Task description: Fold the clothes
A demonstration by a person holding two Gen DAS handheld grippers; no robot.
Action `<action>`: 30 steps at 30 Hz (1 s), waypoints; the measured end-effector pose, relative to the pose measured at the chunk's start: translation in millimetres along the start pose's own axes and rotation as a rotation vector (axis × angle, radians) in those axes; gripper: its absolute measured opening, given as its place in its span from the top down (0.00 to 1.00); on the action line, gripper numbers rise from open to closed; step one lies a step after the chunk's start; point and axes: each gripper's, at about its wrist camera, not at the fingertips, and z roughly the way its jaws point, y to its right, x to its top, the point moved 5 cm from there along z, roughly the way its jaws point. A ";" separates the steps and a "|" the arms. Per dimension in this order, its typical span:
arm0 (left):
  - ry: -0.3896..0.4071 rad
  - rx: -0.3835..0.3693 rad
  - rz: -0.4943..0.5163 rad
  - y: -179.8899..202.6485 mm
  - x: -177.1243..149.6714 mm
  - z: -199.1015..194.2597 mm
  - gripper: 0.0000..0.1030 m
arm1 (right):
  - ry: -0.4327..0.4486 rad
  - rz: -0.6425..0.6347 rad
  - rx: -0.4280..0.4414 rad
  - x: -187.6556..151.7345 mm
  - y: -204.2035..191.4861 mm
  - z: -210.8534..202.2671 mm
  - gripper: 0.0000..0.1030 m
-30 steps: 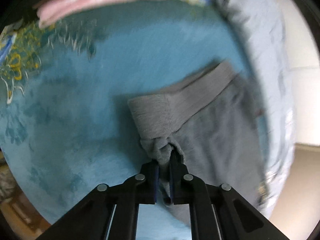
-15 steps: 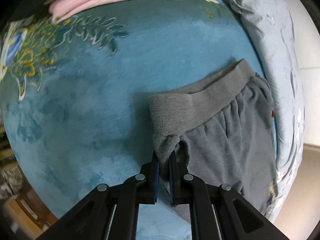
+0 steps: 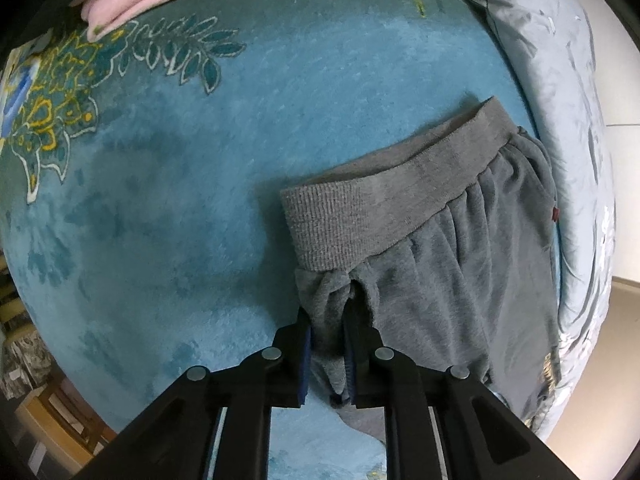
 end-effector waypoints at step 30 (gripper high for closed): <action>0.033 -0.248 -0.079 45.3 41.5 -48.0 0.91 | 0.124 -0.080 0.261 9.9 -138.1 -65.8 0.97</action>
